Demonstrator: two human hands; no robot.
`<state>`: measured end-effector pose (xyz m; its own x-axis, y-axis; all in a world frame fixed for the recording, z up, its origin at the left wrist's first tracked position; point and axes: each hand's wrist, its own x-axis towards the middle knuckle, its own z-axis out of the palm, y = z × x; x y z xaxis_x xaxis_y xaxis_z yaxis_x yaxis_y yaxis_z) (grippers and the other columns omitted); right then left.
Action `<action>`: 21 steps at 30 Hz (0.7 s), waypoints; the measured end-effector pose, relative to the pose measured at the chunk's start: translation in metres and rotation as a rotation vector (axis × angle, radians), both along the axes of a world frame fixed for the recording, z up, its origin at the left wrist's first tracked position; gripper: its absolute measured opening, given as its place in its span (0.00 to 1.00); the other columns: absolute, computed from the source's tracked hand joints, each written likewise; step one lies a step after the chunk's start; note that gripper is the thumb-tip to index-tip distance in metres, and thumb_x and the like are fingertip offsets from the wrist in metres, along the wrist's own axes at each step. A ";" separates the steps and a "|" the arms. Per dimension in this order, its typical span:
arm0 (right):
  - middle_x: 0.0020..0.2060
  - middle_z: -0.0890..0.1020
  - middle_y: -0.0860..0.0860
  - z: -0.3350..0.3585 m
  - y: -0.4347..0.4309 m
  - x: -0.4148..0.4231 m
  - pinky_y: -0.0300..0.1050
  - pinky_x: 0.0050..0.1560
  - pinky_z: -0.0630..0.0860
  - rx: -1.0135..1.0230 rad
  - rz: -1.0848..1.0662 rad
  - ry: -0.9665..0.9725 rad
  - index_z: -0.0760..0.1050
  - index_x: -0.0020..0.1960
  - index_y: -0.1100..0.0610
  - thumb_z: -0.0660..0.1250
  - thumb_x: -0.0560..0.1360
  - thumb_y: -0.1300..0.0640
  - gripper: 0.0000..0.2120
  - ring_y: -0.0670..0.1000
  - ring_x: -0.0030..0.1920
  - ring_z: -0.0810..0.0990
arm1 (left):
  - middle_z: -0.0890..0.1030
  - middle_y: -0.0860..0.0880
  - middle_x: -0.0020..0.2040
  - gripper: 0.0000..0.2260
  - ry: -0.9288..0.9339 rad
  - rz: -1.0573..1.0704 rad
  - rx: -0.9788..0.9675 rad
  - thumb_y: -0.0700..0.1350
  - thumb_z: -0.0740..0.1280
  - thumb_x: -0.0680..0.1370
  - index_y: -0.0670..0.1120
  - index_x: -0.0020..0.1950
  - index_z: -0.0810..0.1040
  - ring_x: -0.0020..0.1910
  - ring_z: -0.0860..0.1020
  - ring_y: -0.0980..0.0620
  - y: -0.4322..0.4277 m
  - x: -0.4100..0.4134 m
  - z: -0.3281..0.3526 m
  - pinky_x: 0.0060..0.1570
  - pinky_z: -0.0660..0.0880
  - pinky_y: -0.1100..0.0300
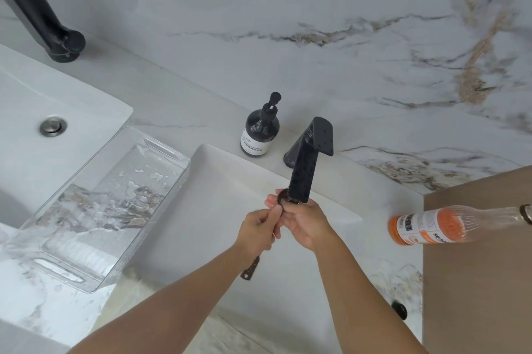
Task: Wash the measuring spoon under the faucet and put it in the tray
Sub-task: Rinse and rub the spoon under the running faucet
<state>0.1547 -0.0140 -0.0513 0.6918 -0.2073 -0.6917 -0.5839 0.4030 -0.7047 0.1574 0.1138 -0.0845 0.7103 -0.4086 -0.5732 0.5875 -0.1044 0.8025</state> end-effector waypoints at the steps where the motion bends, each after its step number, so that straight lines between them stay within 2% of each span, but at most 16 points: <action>1: 0.36 0.85 0.58 0.002 -0.001 0.002 0.50 0.31 0.78 -0.176 0.082 0.018 0.81 0.41 0.61 0.73 0.71 0.64 0.02 0.58 0.38 0.84 | 0.77 0.48 0.30 0.24 0.044 -0.018 -0.018 0.61 0.59 0.81 0.42 0.38 0.77 0.25 0.70 0.51 -0.002 0.004 0.003 0.26 0.68 0.60; 3: 0.24 0.81 0.49 0.000 -0.001 0.004 0.46 0.33 0.79 -0.654 0.215 0.113 0.78 0.30 0.55 0.73 0.69 0.57 0.10 0.52 0.30 0.82 | 0.78 0.45 0.31 0.25 0.111 -0.043 -0.042 0.59 0.56 0.83 0.41 0.41 0.78 0.24 0.70 0.50 -0.008 0.011 0.008 0.27 0.69 0.60; 4: 0.22 0.81 0.48 0.001 0.000 0.004 0.46 0.34 0.79 -0.763 0.220 0.142 0.77 0.30 0.54 0.71 0.69 0.57 0.10 0.51 0.29 0.81 | 0.77 0.44 0.32 0.23 0.138 -0.039 -0.056 0.56 0.55 0.84 0.40 0.42 0.77 0.24 0.70 0.49 -0.012 0.013 0.011 0.27 0.69 0.59; 5: 0.25 0.82 0.50 0.000 0.001 0.003 0.47 0.35 0.79 -0.734 0.204 0.137 0.79 0.32 0.54 0.69 0.70 0.58 0.08 0.52 0.29 0.81 | 0.76 0.43 0.33 0.21 0.179 -0.011 -0.091 0.52 0.54 0.85 0.38 0.45 0.76 0.25 0.69 0.50 -0.016 0.015 0.013 0.27 0.68 0.59; 7: 0.36 0.86 0.56 -0.004 0.001 -0.002 0.45 0.33 0.77 -0.405 0.103 0.082 0.84 0.43 0.57 0.65 0.74 0.65 0.09 0.51 0.30 0.81 | 0.74 0.43 0.33 0.14 0.319 0.074 -0.217 0.43 0.54 0.85 0.35 0.54 0.75 0.26 0.69 0.50 -0.023 0.018 0.020 0.27 0.69 0.60; 8: 0.40 0.85 0.57 -0.005 -0.001 -0.005 0.41 0.30 0.75 -0.221 0.023 0.066 0.83 0.48 0.59 0.62 0.76 0.68 0.12 0.49 0.29 0.79 | 0.74 0.43 0.33 0.13 0.379 0.093 -0.269 0.40 0.54 0.85 0.34 0.57 0.75 0.28 0.71 0.50 -0.026 0.020 0.023 0.28 0.70 0.60; 10: 0.43 0.82 0.57 -0.005 -0.004 -0.014 0.36 0.29 0.73 0.048 -0.114 0.029 0.81 0.55 0.61 0.58 0.78 0.69 0.14 0.45 0.29 0.77 | 0.77 0.40 0.37 0.12 0.428 0.083 -0.314 0.37 0.54 0.85 0.33 0.59 0.75 0.32 0.74 0.48 -0.031 0.023 0.026 0.33 0.73 0.57; 11: 0.44 0.82 0.57 -0.007 -0.006 -0.020 0.38 0.33 0.76 0.144 -0.143 0.012 0.80 0.57 0.61 0.58 0.79 0.67 0.14 0.47 0.32 0.80 | 0.78 0.38 0.41 0.12 0.428 0.075 -0.315 0.36 0.55 0.84 0.33 0.58 0.76 0.35 0.75 0.47 -0.034 0.024 0.026 0.36 0.74 0.55; 12: 0.47 0.82 0.59 -0.008 -0.006 -0.027 0.43 0.39 0.80 0.212 -0.134 0.016 0.80 0.58 0.60 0.58 0.80 0.64 0.13 0.50 0.40 0.83 | 0.78 0.38 0.43 0.11 0.423 0.065 -0.303 0.35 0.55 0.84 0.34 0.58 0.76 0.35 0.76 0.46 -0.036 0.024 0.027 0.38 0.75 0.54; 14: 0.53 0.83 0.62 -0.008 -0.003 -0.039 0.57 0.47 0.81 0.254 -0.081 0.093 0.79 0.60 0.59 0.60 0.81 0.53 0.15 0.58 0.53 0.84 | 0.80 0.41 0.38 0.10 0.402 0.052 -0.228 0.36 0.58 0.83 0.36 0.53 0.78 0.31 0.76 0.48 -0.041 0.023 0.029 0.35 0.76 0.54; 15: 0.52 0.83 0.62 -0.007 -0.001 -0.043 0.58 0.46 0.81 0.241 -0.063 0.140 0.80 0.58 0.60 0.61 0.80 0.49 0.17 0.60 0.51 0.85 | 0.79 0.43 0.33 0.09 0.385 0.046 -0.189 0.37 0.59 0.82 0.38 0.50 0.79 0.28 0.76 0.49 -0.043 0.022 0.028 0.32 0.76 0.56; 17: 0.43 0.83 0.61 0.002 0.000 -0.045 0.51 0.36 0.78 0.191 -0.015 0.200 0.79 0.56 0.62 0.64 0.77 0.42 0.22 0.59 0.38 0.83 | 0.77 0.46 0.29 0.11 0.348 0.066 -0.154 0.38 0.60 0.82 0.41 0.43 0.78 0.26 0.74 0.50 -0.046 0.022 0.027 0.31 0.74 0.56; 19: 0.35 0.81 0.58 0.010 -0.004 -0.046 0.44 0.27 0.68 0.091 0.135 0.239 0.78 0.57 0.62 0.64 0.77 0.41 0.24 0.54 0.27 0.73 | 0.71 0.46 0.29 0.14 0.344 0.184 -0.138 0.37 0.56 0.82 0.42 0.39 0.75 0.26 0.69 0.49 -0.044 0.030 0.020 0.32 0.70 0.56; 21: 0.26 0.74 0.52 0.017 -0.008 -0.044 0.41 0.24 0.59 -0.126 0.379 0.291 0.78 0.53 0.63 0.61 0.80 0.44 0.22 0.49 0.22 0.63 | 0.69 0.45 0.32 0.15 0.376 0.216 -0.151 0.34 0.50 0.83 0.42 0.40 0.69 0.25 0.67 0.51 -0.036 0.043 0.013 0.29 0.68 0.58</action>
